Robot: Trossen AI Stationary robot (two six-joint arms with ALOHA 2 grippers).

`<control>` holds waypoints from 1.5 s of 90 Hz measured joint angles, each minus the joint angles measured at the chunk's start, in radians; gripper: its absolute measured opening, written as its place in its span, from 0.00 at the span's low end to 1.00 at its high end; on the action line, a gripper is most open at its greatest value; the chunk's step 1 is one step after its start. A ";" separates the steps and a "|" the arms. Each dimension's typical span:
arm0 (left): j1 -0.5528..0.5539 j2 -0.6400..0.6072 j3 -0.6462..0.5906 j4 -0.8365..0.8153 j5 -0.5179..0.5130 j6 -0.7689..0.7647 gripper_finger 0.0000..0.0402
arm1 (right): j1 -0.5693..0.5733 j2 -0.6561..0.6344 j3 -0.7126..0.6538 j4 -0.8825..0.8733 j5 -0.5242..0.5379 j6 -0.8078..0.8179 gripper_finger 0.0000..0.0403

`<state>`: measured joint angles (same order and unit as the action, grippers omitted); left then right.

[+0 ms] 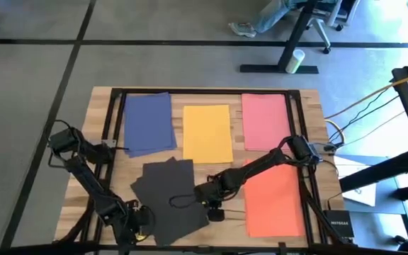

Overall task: Organize paper
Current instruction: Move the black papers to the bottom left of the table

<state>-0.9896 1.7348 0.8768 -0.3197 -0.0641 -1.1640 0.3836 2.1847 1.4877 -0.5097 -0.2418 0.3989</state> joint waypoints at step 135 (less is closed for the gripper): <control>-0.027 0.021 0.003 0.058 0.008 -0.006 0.00 | 0.023 0.009 0.040 -0.042 -0.083 0.043 0.00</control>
<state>-1.0170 1.7561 0.8799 -0.2621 -0.0566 -1.1696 0.4061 2.1936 1.5276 -0.5512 -0.3244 0.4416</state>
